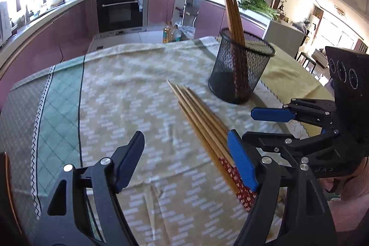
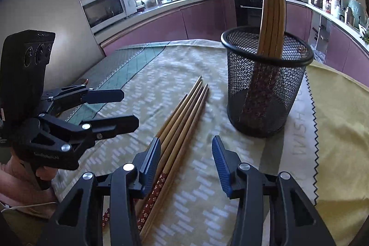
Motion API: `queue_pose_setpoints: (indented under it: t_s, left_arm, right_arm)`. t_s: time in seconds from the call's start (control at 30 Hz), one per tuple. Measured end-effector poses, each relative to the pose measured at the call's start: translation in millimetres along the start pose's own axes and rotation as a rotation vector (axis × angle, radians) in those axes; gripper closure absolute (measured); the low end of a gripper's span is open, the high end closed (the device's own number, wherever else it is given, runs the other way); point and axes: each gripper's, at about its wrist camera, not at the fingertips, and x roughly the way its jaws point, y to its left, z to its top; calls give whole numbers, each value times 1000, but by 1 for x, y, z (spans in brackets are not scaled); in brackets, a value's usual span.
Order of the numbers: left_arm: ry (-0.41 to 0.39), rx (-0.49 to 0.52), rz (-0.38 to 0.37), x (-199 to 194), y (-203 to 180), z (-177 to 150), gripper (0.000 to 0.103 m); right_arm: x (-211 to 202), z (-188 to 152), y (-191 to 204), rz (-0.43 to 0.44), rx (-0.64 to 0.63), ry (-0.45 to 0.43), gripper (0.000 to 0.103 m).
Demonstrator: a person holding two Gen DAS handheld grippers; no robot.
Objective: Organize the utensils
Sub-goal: 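Open both tools and move them back toward the remaining chopsticks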
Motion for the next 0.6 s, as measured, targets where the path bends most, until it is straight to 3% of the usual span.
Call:
queue_pose_setpoints:
  t_s: [0.6]
  left_arm:
    - [96,23,-13,21,-10,-16,41]
  right_arm:
    - [11,-4,1,-39,-2,41,60]
